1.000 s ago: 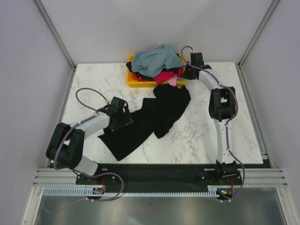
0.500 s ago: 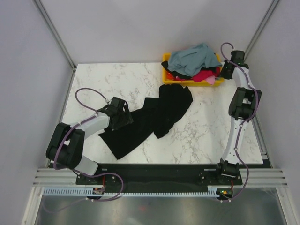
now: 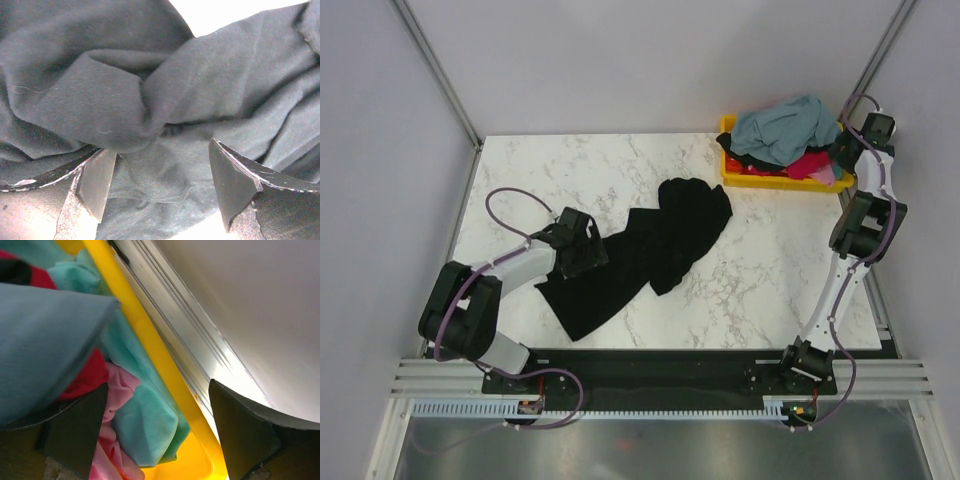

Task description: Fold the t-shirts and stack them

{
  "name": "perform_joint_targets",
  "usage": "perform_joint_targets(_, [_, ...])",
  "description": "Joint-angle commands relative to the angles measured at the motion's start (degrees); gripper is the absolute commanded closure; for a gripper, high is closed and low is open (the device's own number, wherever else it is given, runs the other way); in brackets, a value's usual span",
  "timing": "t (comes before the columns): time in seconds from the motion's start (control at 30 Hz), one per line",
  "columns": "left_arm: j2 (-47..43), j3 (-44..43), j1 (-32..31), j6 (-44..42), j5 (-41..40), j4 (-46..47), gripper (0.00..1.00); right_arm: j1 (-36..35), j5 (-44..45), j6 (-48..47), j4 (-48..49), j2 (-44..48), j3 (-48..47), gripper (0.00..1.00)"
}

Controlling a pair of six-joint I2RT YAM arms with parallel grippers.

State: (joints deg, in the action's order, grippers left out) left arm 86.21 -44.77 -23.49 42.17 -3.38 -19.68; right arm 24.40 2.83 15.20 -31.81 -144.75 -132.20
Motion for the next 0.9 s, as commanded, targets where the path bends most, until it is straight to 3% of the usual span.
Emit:
perform_joint_targets(0.0, [1.3,2.3,-1.7,1.4,4.8,-3.7,0.17,3.2,6.0,10.0,11.0,6.9,2.3,0.08])
perform_joint_targets(0.13, [-3.5,4.2,-2.2,1.1,5.0,-3.8,0.17,2.3,6.0,11.3,12.4,18.2,9.1,0.02])
perform_joint_targets(0.43, [-10.8,6.1,-2.4,0.3,5.6,-5.3,0.16,-1.6,12.2,8.9,7.7,34.1,14.1,0.02])
perform_joint_targets(0.53, [-11.9,6.1,-2.3,0.4,5.7,-5.4,0.16,-3.5,10.5,10.5,7.6,42.4,27.3,0.02])
perform_joint_targets(0.57, [-12.3,5.9,-2.3,0.4,5.1,-5.5,0.16,-5.4,9.5,11.9,8.7,44.4,36.0,0.02])
perform_joint_targets(0.7, [-12.6,3.3,-0.8,-1.2,4.3,-6.8,0.14,-12.9,1.5,13.3,13.2,50.9,54.6,0.14])
perform_joint_targets(0.77, [-12.6,3.0,2.4,-2.3,9.0,-6.9,0.14,-16.0,-0.5,12.8,14.1,50.2,60.4,0.22])
perform_joint_targets(0.87, [-12.7,3.6,9.5,-3.8,13.1,-6.8,0.15,-15.9,-1.9,12.3,14.3,46.0,62.1,0.41])
